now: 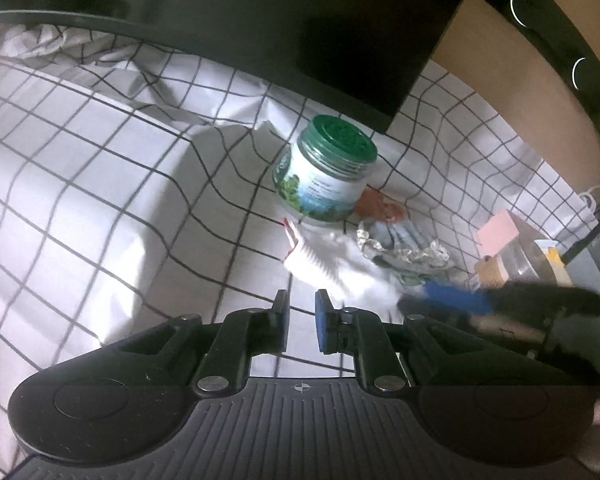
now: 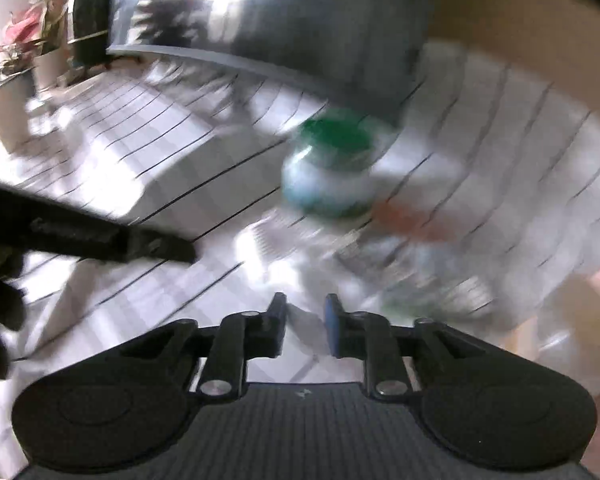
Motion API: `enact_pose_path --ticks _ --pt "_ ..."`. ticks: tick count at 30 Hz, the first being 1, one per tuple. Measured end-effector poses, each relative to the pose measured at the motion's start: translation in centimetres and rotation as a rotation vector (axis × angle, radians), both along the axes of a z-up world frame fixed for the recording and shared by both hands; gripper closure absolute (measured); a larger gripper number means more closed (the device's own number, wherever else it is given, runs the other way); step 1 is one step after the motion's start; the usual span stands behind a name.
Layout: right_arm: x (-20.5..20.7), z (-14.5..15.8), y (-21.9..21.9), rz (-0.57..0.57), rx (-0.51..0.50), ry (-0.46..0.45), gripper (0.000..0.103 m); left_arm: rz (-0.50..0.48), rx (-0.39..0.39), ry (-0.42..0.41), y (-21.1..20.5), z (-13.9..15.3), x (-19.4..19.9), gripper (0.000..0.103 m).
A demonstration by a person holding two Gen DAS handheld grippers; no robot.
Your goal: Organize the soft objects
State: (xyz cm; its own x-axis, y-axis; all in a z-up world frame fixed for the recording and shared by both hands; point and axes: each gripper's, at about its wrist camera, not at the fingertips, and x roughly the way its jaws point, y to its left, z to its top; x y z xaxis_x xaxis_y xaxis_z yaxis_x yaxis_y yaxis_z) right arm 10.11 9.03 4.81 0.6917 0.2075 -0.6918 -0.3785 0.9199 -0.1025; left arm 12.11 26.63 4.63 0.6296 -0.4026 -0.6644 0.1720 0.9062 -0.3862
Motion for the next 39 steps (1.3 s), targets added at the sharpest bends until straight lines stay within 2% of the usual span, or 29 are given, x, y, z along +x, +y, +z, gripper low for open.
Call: enact_pose_path --ticks 1,3,5,6,7,8,11,13,15,21,24,28,29,33,35,36,37,39 --pt "0.3 0.4 -0.5 -0.018 -0.008 -0.012 0.068 -0.007 -0.001 0.001 -0.2 0.1 0.0 0.088" --pt "1.6 1.5 -1.5 -0.041 -0.004 0.017 0.067 -0.027 0.0 -0.002 -0.8 0.2 0.0 0.088" --pt "3.3 3.8 -3.1 -0.063 0.056 0.081 0.064 -0.051 0.003 0.005 -1.4 0.2 0.1 0.088" --pt "4.4 4.8 -3.9 -0.063 0.091 0.125 0.059 -0.061 0.01 0.014 -1.7 0.2 0.4 0.088" --pt "5.9 6.0 -4.7 -0.071 0.125 0.187 0.048 -0.063 0.016 0.021 -2.0 0.1 0.6 0.088" --pt "7.3 7.0 -5.4 -0.089 0.151 0.235 0.041 -0.062 0.017 0.028 -2.2 -0.1 0.8 0.088" --pt "11.9 9.1 -7.6 -0.125 0.227 0.397 0.032 -0.065 -0.022 0.026 -2.8 -0.4 1.1 0.088" --pt "14.3 8.6 -8.0 -0.163 0.24 0.476 0.031 -0.06 -0.053 0.027 -3.1 -0.7 1.1 0.088" --pt "15.6 7.5 -7.6 -0.203 0.201 0.483 0.031 -0.054 -0.079 0.035 -3.2 -1.2 1.0 0.088" --pt "17.9 1.3 -4.9 -0.378 0.047 0.502 0.032 -0.017 -0.137 0.07 -2.4 -2.4 -0.1 0.088" --pt "18.8 -0.3 -4.9 -0.445 0.043 0.508 0.032 -0.015 -0.152 0.078 -2.1 -2.9 -0.5 0.088" --pt "18.8 -1.4 -4.7 -0.442 0.067 0.53 0.032 -0.009 -0.171 0.09 -2.0 -3.2 -0.9 0.088" --pt "18.6 -1.8 -4.6 -0.423 0.087 0.553 0.03 -0.008 -0.174 0.093 -2.0 -3.2 -0.9 0.088" --pt "16.0 -1.8 -3.1 -0.331 0.079 0.535 0.032 0.007 -0.17 0.094 -1.7 -3.1 -0.8 0.088" --pt "14.2 -1.5 -2.6 -0.292 0.112 0.539 0.049 0.037 -0.178 0.097 -1.4 -3.1 -0.5 0.088" --pt "13.5 -1.4 -2.5 -0.269 0.131 0.546 0.054 0.05 -0.18 0.097 -1.2 -3.1 -0.4 0.088" --pt "12.7 -1.3 -2.4 -0.246 0.153 0.557 0.065 0.066 -0.177 0.097 -1.1 -3.0 -0.3 0.088" --pt "11.4 -1.3 -2.6 -0.217 0.18 0.563 0.071 0.083 -0.144 0.091 -1.1 -2.9 0.1 0.088"
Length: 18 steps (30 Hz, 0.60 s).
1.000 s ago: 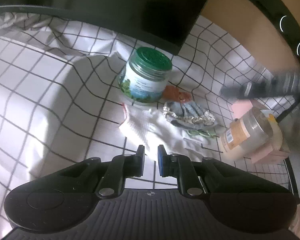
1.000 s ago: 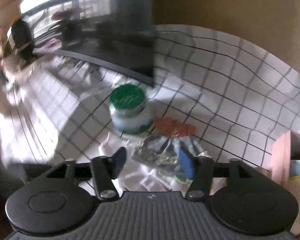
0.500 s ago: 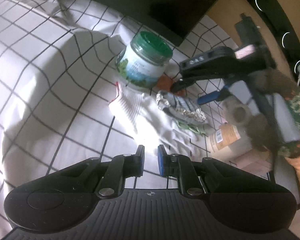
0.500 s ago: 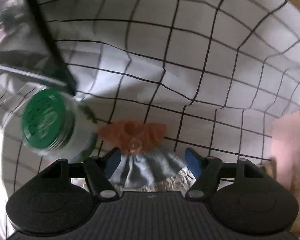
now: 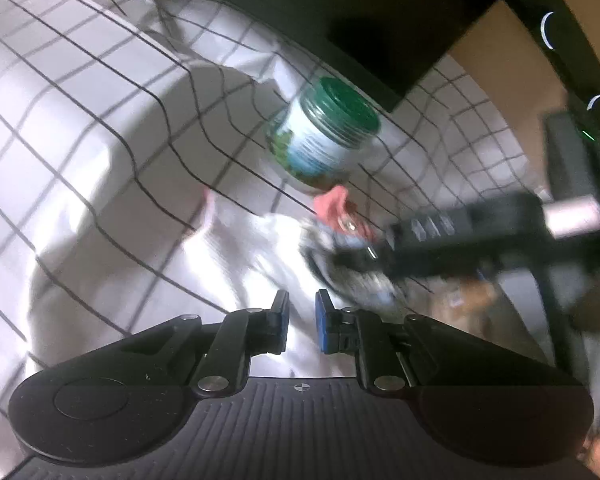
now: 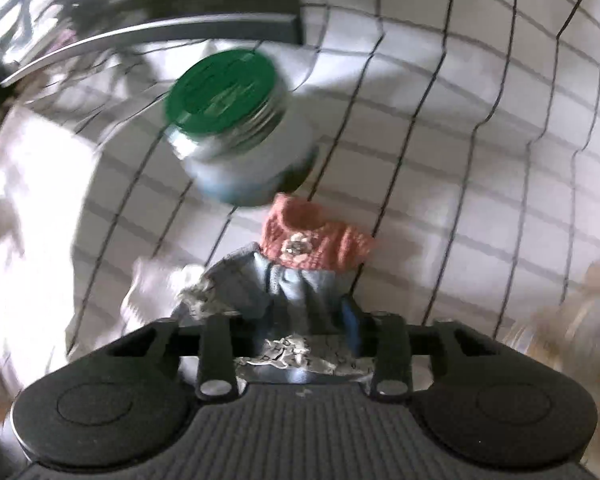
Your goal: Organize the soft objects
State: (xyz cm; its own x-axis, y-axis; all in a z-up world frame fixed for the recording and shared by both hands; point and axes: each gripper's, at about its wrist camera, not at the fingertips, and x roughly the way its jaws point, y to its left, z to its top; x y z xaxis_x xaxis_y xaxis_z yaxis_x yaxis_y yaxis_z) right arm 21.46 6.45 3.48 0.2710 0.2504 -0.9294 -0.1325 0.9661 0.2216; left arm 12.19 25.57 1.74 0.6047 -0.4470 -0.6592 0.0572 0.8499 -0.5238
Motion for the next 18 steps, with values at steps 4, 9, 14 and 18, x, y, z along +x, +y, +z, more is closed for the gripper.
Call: enact_pose_path --ticks 4,9,14,18 --pt "-3.0 0.5 0.7 0.064 -0.152 -0.137 0.075 -0.005 0.153 -0.017 -0.3 0.4 0.9 0.087" --pt "-7.8 2.6 2.1 0.219 -0.359 -0.469 0.074 0.033 0.309 -0.053 1.5 1.5 1.3 0.087" --pt "-12.2 3.1 2.6 0.376 -0.214 -0.534 0.066 0.085 0.235 -0.058 4.3 3.2 0.2 0.087" --pt "-12.6 0.6 2.5 0.378 -0.118 -0.416 0.065 0.046 0.159 -0.007 4.5 3.0 -1.2 0.087"
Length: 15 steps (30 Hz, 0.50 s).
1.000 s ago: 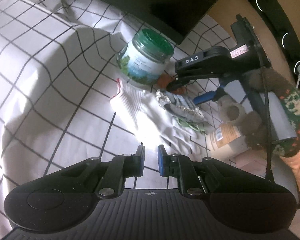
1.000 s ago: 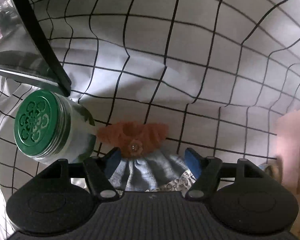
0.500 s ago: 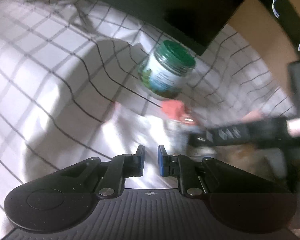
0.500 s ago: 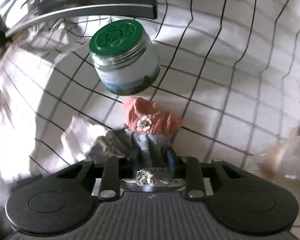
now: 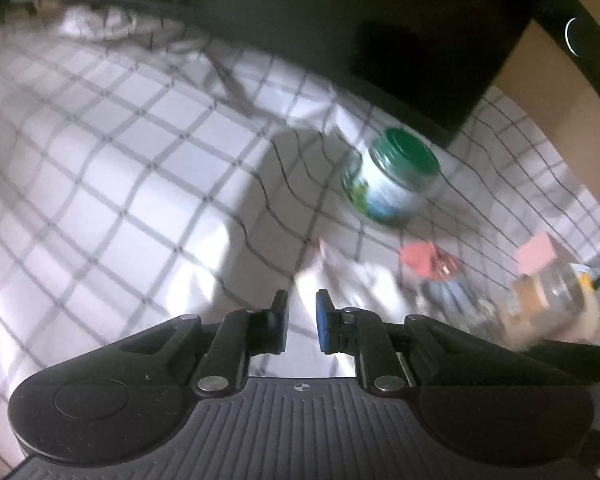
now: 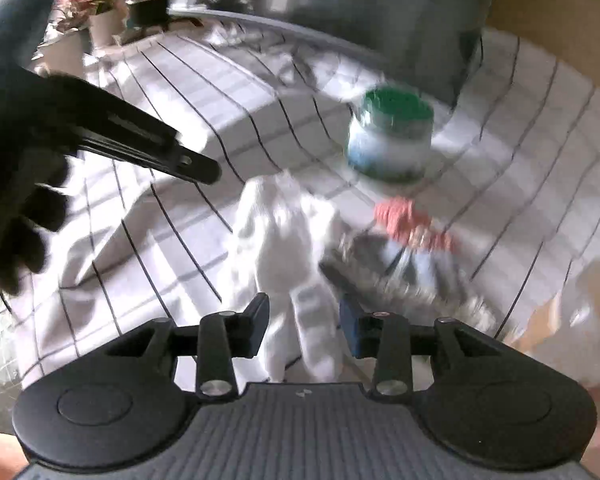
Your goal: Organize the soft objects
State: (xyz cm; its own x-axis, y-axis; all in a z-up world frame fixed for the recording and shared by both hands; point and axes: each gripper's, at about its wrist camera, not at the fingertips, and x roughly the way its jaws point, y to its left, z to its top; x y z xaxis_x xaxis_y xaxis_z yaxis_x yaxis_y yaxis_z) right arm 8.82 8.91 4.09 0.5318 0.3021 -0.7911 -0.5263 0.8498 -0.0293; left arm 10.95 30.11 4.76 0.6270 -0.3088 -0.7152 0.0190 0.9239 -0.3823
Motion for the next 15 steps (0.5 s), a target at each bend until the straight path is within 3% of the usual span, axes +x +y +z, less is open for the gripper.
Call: enact_pose_path --ticks 2,4,9,12,15 --pt "1.2 -1.4 -0.1 -0.063 0.05 0.072 0.062 -0.011 -0.026 0.023 0.0 -0.3 -0.6 0.087" --pt "1.4 -1.8 0.1 -0.099 0.124 0.082 0.059 -0.014 -0.021 0.033 0.0 -0.3 -1.0 0.087" --pt "0.0 -2.3 4.6 0.055 0.214 0.12 0.059 -0.009 0.023 0.046 0.4 0.1 -0.8 0.087" --pt "-2.2 -2.0 6.3 0.134 0.205 0.092 0.06 -0.01 0.054 0.043 -0.2 0.4 -0.3 0.087" --pt "-3.7 -1.7 4.9 0.144 0.17 0.053 0.06 -0.039 0.101 0.028 -2.3 0.5 0.2 0.087"
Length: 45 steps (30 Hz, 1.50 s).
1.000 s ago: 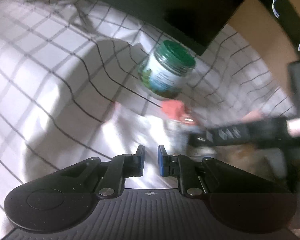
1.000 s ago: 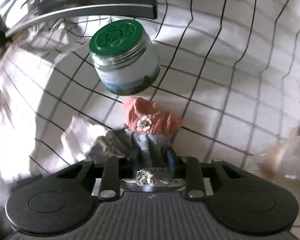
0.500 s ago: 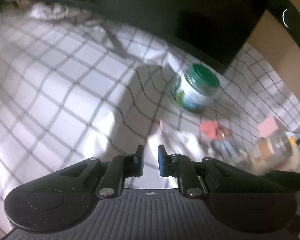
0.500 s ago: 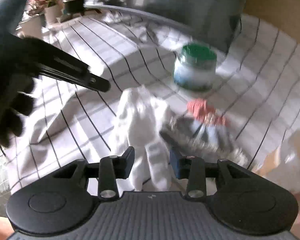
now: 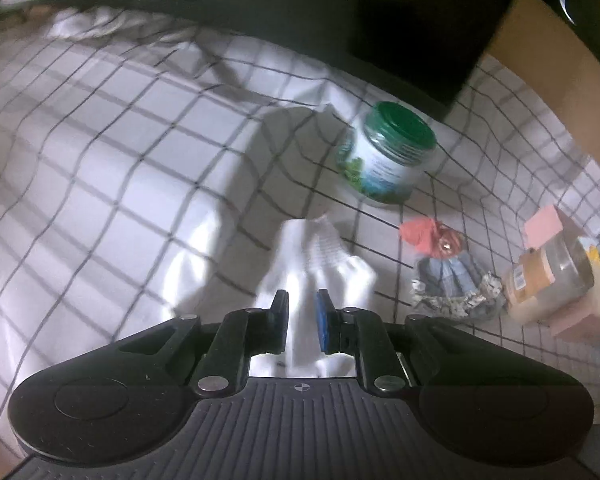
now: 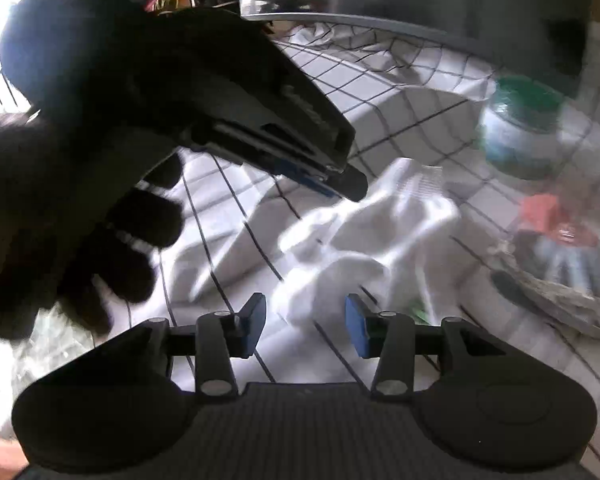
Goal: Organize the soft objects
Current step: 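Grasp the white sock with the left tool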
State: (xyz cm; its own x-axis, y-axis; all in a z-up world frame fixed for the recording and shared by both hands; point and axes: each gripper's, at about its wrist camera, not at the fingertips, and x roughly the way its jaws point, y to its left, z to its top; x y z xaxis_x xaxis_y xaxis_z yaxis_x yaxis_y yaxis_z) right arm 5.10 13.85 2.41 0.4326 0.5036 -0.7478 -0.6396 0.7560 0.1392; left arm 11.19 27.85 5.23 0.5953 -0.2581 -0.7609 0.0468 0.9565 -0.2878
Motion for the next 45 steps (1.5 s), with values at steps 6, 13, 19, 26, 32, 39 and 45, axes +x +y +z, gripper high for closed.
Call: enact_pose_path --ticks 6,13,19,26,32,39,45 --pt "-2.1 0.7 -7.1 -0.135 -0.085 -0.074 0.047 -0.113 0.263 -0.058 -7.4 -0.9 0.0 0.083" --pt "-2.0 -0.4 -13.6 -0.297 -0.097 -0.01 0.046 -0.145 0.209 0.027 -9.4 -2.1 1.0 0.052" --pt "-1.8 -1.4 -13.7 -0.321 -0.065 -0.029 0.03 -0.114 0.112 0.039 -9.6 -2.1 1.5 0.03" --pt "-2.9 -2.1 -13.2 -0.292 -0.084 -0.089 0.02 0.032 0.28 -0.033 -7.0 -2.0 0.7 0.031" --pt "-2.9 -2.5 -13.0 -0.274 -0.082 -0.092 0.015 0.101 0.089 -0.009 -4.7 -2.7 1.9 0.029" --pt "-3.0 -2.8 -12.5 -0.259 -0.083 -0.089 0.001 -0.025 0.19 -0.047 -7.5 -3.1 1.9 0.027" --pt "-3.1 -2.9 -12.4 -0.272 -0.084 -0.083 0.0 -0.019 0.275 -0.057 -6.9 -3.4 1.7 0.023"
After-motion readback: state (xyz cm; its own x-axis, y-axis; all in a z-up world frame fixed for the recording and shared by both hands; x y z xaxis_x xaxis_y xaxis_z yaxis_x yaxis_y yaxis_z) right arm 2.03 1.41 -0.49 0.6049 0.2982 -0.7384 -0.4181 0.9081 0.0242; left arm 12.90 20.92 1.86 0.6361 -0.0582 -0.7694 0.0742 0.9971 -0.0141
